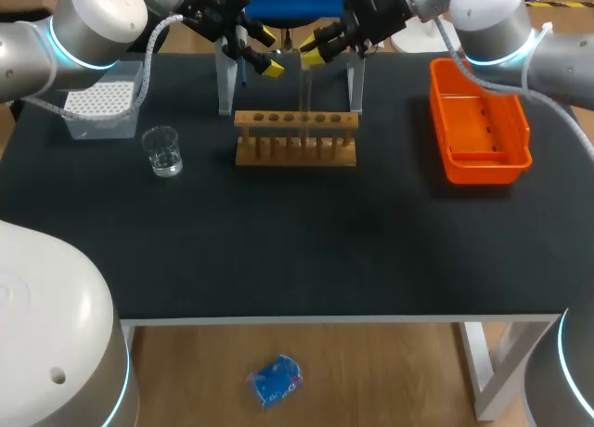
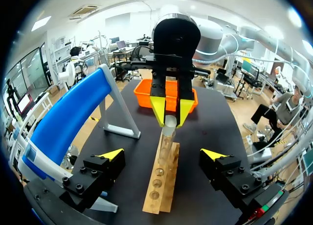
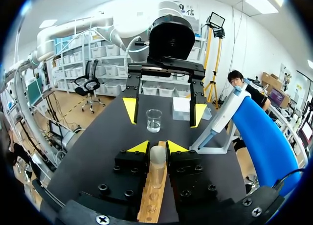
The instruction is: Invert the test tube, pick up the pipette, mount the tip to pipette, aspirate from beaker and dispense into the tube, eject the tip, return the pipette, and cap with the stopper.
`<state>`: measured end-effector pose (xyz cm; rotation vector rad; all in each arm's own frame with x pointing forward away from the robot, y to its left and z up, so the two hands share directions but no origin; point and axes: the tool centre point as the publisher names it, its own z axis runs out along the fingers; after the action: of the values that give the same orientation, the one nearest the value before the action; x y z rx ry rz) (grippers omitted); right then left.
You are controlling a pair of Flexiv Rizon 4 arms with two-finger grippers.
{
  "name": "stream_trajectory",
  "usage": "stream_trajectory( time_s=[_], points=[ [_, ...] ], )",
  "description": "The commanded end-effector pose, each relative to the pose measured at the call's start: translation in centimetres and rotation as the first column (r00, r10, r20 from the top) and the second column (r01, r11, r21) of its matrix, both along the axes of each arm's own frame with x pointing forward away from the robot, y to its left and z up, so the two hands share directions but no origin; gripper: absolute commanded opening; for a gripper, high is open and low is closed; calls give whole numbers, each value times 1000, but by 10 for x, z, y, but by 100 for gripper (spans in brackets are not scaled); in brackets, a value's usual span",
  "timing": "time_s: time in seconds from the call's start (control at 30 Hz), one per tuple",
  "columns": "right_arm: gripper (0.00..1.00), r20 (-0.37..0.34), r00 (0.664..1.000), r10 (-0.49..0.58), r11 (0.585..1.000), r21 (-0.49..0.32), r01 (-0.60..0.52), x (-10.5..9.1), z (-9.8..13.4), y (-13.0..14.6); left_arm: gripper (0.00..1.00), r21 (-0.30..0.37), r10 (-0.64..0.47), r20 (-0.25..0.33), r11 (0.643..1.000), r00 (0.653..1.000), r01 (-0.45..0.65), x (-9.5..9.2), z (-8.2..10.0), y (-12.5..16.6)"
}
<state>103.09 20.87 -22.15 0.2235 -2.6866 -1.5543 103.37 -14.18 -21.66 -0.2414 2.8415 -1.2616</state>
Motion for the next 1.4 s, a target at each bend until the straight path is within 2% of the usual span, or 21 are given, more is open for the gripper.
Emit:
stream_trajectory(
  time_s=[0.03,1.4],
  points=[
    [0,-3,1000,1,1000,-2,-1,1,-1,0,100,3,-2,-3,1000,1000,2,1,1,0],
    [0,-12,1000,0,1000,-19,0,-3,-12,0,100,3,-2,-3,1000,1000,2,1,1,0]
  ],
)
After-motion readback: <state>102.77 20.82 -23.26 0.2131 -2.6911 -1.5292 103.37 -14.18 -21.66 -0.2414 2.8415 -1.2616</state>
